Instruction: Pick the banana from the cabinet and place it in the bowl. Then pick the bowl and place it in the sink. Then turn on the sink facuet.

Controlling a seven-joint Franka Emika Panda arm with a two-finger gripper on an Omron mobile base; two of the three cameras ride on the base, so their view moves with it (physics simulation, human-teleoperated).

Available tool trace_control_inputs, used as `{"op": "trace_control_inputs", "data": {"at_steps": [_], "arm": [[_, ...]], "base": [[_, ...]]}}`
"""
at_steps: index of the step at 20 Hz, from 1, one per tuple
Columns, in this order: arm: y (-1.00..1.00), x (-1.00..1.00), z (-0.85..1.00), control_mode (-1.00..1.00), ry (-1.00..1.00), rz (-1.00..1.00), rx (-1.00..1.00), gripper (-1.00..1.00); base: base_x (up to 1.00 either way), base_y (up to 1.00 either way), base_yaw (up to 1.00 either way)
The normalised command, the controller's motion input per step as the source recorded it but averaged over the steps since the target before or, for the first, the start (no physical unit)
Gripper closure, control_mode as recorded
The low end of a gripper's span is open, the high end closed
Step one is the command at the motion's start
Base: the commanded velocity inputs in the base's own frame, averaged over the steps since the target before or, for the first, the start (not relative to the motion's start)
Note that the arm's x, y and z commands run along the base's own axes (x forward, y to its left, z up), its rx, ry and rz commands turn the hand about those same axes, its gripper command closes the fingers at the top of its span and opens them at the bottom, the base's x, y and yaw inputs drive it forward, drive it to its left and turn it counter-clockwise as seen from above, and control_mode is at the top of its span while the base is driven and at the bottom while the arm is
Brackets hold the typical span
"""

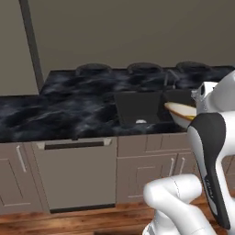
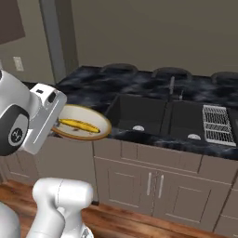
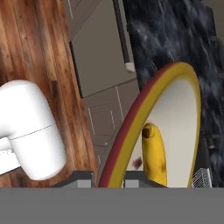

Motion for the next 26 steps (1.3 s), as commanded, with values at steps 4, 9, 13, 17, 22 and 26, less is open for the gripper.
{"op": "trace_control_inputs", "data": {"at_steps": [4, 9, 13, 17, 22, 26], "arm": [[0.00, 0.00, 0.00, 1.00, 0.00, 0.00, 0.00, 1.00], [0.00, 0.00, 0.00, 1.00, 0.00, 0.00, 0.00, 1.00], [0.00, 0.00, 0.00, 1.00, 0.00, 0.00, 0.00, 1.00], [0.00, 0.00, 0.00, 1.00, 0.00, 0.00, 0.00, 1.00], [0.00, 0.00, 0.00, 1.00, 0.00, 0.00, 0.00, 1.00], [0.00, 0.00, 0.00, 1.00, 0.00, 0.00, 0.00, 1.00]], "base": [[0.38, -1.00, 0.09], [0.11, -0.78, 0.01], [0.23, -0.28, -0.09], [0.72, -0.02, -0.17], [0.49, -0.51, -0.09], [0.11, -0.45, 0.00]]}}
